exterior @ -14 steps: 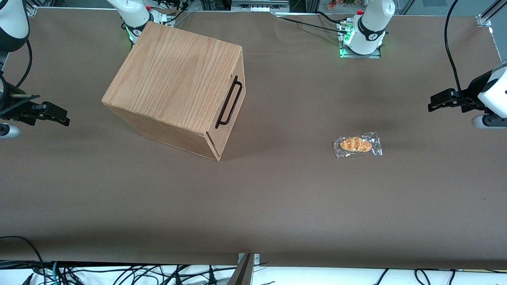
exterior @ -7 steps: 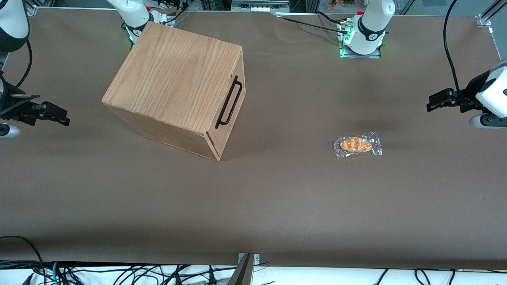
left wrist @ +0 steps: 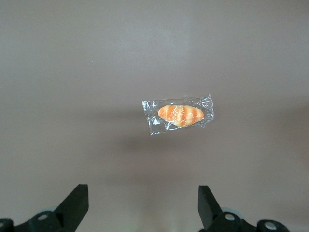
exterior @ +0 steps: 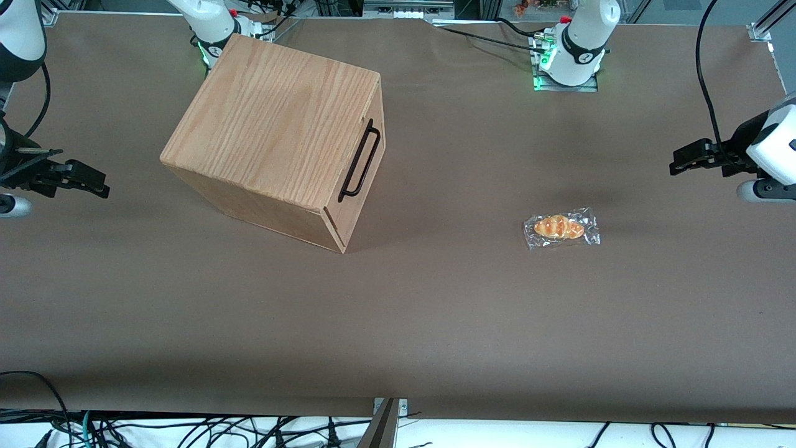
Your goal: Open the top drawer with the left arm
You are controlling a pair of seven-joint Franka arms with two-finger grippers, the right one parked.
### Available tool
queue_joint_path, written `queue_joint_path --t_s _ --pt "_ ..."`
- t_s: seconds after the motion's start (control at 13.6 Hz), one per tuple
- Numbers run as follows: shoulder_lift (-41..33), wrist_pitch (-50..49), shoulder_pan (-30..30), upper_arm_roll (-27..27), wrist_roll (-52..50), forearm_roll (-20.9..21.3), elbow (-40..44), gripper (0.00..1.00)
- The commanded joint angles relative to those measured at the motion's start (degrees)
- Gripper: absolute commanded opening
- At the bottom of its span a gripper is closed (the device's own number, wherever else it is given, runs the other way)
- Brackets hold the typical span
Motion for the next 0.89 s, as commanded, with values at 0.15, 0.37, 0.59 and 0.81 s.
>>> queue_joint_path --t_s 0.15,0.37,0.59,0.81 --pt "0.58 -1.25 -0.2 0.11 0.53 -0.46 1.62 1.0" --pt "0.58 -1.25 -0.11 0.11 0.53 -0.37 1.62 1.0" --pt "0.58 -1.25 -0.29 0.11 0.45 -0.72 1.62 1.0" --pt "0.58 -1.25 -0.38 -1.64 -0.17 -1.16 1.62 1.0"
